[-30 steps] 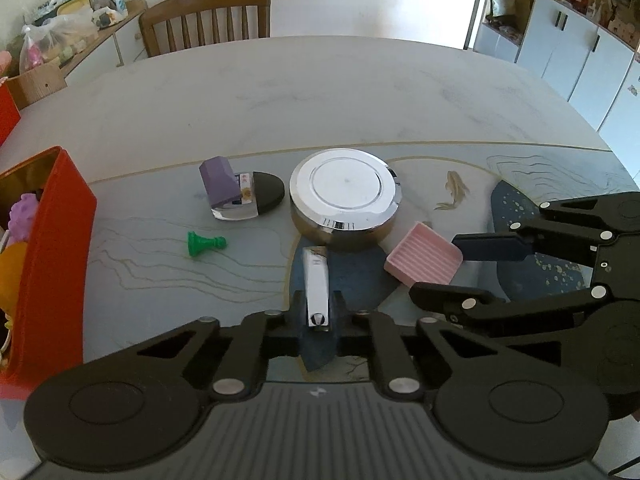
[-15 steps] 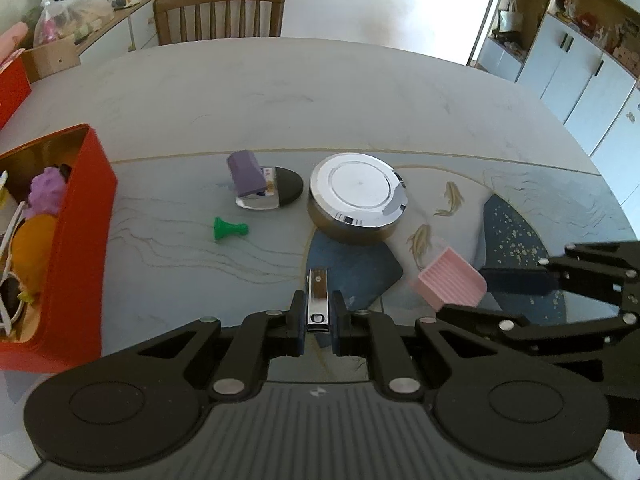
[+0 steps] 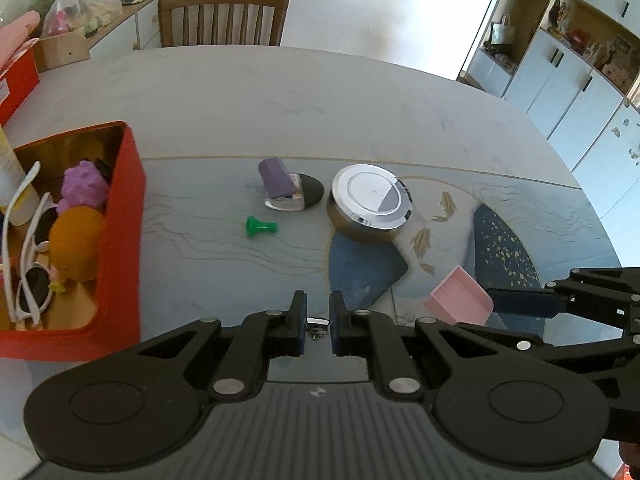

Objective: Organize rigid objects
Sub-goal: 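Carry the nail clipper and pink dish into the red tin box and release both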

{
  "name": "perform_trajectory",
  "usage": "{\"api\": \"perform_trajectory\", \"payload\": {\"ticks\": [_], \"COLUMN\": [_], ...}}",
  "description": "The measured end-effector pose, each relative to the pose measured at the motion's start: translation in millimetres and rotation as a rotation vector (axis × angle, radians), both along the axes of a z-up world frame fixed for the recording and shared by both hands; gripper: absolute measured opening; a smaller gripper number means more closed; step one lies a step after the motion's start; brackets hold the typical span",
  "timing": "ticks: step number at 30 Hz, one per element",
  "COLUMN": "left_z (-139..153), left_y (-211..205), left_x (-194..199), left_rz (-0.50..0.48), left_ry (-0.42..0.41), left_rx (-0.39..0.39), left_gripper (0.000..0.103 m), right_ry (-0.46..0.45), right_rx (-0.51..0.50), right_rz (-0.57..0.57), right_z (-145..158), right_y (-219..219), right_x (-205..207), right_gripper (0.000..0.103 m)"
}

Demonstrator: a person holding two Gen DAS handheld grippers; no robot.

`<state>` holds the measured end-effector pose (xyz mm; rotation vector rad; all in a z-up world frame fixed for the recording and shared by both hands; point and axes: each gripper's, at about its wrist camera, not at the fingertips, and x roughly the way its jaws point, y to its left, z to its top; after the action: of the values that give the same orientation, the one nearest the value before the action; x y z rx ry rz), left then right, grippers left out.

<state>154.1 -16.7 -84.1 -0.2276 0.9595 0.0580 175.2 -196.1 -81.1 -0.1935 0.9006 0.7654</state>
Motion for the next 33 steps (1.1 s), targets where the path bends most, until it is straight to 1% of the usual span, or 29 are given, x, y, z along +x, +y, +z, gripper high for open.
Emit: {"api": "perform_trajectory", "payload": {"ticks": [8, 15, 27, 33], "left_z": [23, 47, 75, 83], "left_y": [28, 61, 126, 169], "left_x": [-16, -27, -43, -48], "left_rz": [-0.011, -0.004, 0.031, 0.081], "left_ry": [-0.026, -0.079, -0.147, -0.175], "left_rx": [-0.008, -0.010, 0.022, 0.050], "left_gripper": [0.011, 0.011, 0.011, 0.011], "right_ry": [-0.011, -0.015, -0.043, -0.050], "right_rx": [0.007, 0.036, 0.045, 0.034], "right_rz": [-0.007, -0.005, 0.060, 0.095], "right_z": [18, 33, 50, 52], "right_y": [26, 52, 128, 169], "right_x": [-15, -22, -36, -41], "right_gripper": [0.040, 0.040, 0.040, 0.040]}}
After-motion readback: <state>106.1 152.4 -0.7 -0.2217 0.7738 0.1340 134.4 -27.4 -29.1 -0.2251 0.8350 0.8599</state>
